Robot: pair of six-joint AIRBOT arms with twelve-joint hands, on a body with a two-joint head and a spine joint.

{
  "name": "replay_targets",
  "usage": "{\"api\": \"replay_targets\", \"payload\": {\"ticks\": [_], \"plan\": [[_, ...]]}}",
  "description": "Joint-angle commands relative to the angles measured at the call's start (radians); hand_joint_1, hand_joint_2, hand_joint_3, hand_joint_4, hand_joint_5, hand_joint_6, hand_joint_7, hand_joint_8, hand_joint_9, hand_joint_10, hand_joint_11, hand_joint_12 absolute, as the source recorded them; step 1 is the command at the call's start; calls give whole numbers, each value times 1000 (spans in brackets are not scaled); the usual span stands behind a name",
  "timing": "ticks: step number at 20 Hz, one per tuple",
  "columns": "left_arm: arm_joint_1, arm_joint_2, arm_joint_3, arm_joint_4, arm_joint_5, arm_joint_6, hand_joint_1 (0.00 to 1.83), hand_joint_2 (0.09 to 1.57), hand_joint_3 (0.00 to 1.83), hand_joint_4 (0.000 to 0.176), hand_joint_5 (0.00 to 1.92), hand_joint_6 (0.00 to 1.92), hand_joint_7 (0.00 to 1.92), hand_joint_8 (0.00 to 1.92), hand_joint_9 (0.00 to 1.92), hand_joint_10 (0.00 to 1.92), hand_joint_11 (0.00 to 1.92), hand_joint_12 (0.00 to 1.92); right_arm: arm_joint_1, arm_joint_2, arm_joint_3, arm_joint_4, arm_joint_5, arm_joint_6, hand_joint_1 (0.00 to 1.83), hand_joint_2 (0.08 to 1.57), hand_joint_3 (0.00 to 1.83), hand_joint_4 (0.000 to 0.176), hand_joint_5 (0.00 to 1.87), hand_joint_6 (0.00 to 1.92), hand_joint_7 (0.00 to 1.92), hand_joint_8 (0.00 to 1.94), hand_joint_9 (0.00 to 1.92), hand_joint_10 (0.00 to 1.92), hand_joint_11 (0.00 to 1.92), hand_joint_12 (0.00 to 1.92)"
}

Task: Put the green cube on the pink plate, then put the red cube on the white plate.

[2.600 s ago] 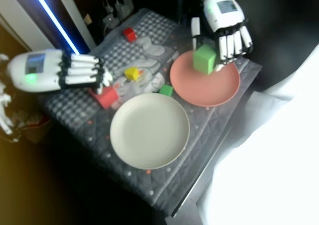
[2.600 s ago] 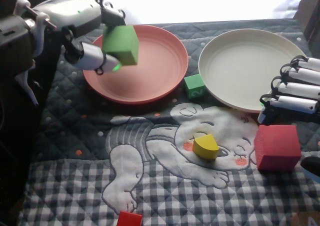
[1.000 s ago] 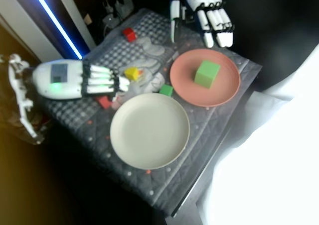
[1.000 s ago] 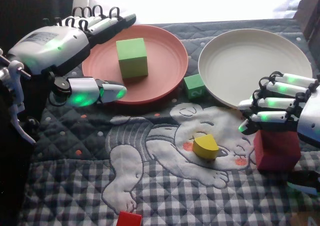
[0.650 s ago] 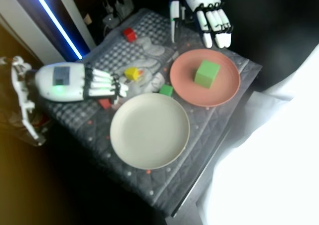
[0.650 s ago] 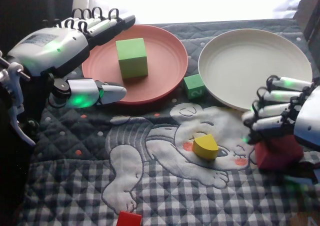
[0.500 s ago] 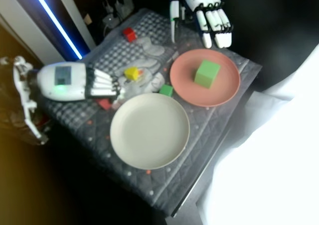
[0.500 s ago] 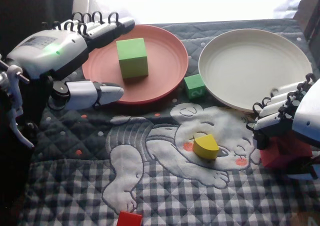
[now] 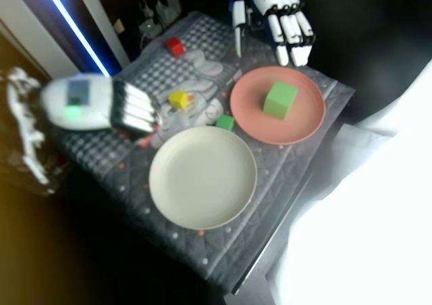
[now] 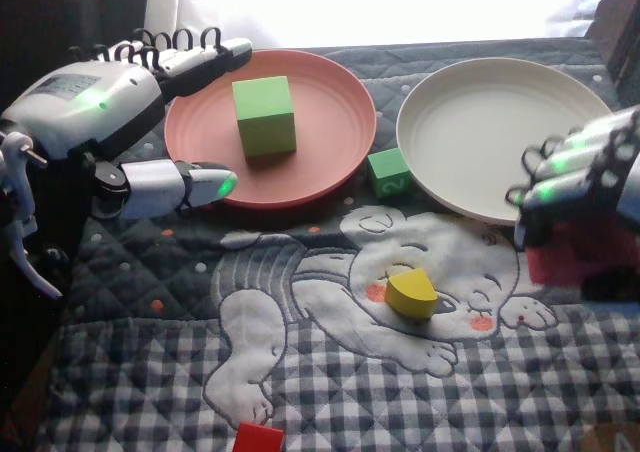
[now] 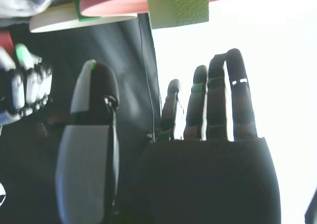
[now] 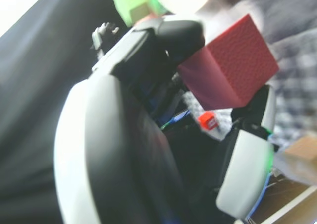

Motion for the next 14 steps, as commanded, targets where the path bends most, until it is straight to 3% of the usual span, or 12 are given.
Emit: {"api": "replay_targets", "payload": {"ticks": [1, 3, 4, 5, 6, 7, 8, 9, 11, 12, 13, 14], "plan": [[-7, 12, -7, 5, -134, -2, 624, 1144, 0, 133, 134, 3, 197, 7, 221, 6, 0, 939, 26, 4, -3, 26, -157, -7, 1360, 1177, 29, 0, 804, 1176, 825, 1311, 755, 1510, 795, 1860], [-1, 23, -23, 24, -164, -2, 607, 1135, 0, 128, 139, 2, 215, 7, 225, 6, 0, 945, 73, 11, -2, 26, -161, -43, 1361, 1179, 23, 0, 776, 1155, 860, 1317, 760, 1493, 762, 1847], [0, 31, -37, 38, -180, -2, 601, 1123, 0, 110, 154, 5, 239, 11, 244, 12, 0, 1006, 94, 13, 4, 26, -161, -55, 1367, 1166, 17, 0, 768, 1257, 903, 1174, 802, 1432, 762, 1778], [0, 37, -47, 50, -195, -2, 612, 1117, 0, 109, 168, 9, 243, 9, 249, 13, 0, 1022, 108, 14, 13, 26, -161, -55, 1467, 1151, 23, 0, 774, 1246, 895, 1133, 825, 1324, 702, 1732], [0, 41, -56, 58, -208, -2, 601, 1109, 0, 133, 174, 9, 231, 3, 240, 8, 0, 1023, 120, 14, 23, 26, -160, -55, 1392, 1147, 21, 0, 788, 1202, 905, 1153, 857, 1353, 838, 1743], [0, 48, -65, 67, -227, -2, 600, 1111, 0, 132, 178, 10, 217, 0, 233, 5, 0, 1023, 135, 7, 36, 26, -153, -55, 1375, 1164, 16, 0, 756, 1146, 874, 1255, 855, 1400, 914, 1731], [3, 58, -77, 76, -249, -2, 623, 1125, 0, 122, 186, 8, 217, 1, 227, 2, 0, 1053, 156, -3, 51, 26, -137, -55, 1382, 1144, 7, 0, 818, 969, 930, 1211, 909, 1404, 960, 1768], [8, 64, -84, 80, -266, -2, 627, 1119, 0, 122, 202, 9, 230, 4, 238, 6, 0, 1095, 168, -8, 60, 26, -125, -55, 1370, 1170, 10, 0, 764, 1068, 883, 1250, 845, 1466, 936, 1824], [17, 80, -106, 91, -316, -2, 636, 1118, 0, 145, 196, 2, 102, 0, 186, 4, 0, 996, 202, -21, 97, 26, -87, -56, 1361, 1191, 11, 0, 733, 1187, 840, 1296, 789, 1508, 837, 1862], [21, 83, -112, 93, -331, -2, 617, 1117, 0, 129, 185, 0, 131, 11, 198, 10, 0, 1063, 214, -32, 112, 26, -74, -56, 1354, 1209, 11, 0, 709, 1245, 815, 1339, 745, 1542, 733, 1865], [25, 85, -118, 93, -352, -2, 607, 1111, 0, 129, 180, 0, 184, 31, 208, 14, 0, 1079, 230, -52, 136, 26, -50, -56, 1351, 1205, 7, 0, 739, 1201, 818, 1340, 757, 1558, 699, 1896], [29, 87, -122, 93, -367, -2, 600, 1110, 0, 116, 175, 1, 214, 30, 219, 18, 0, 1150, 249, -75, 159, 26, -29, -56, 1346, 1228, 8, 0, 695, 1274, 768, 1408, 710, 1595, 670, 1910]]}}
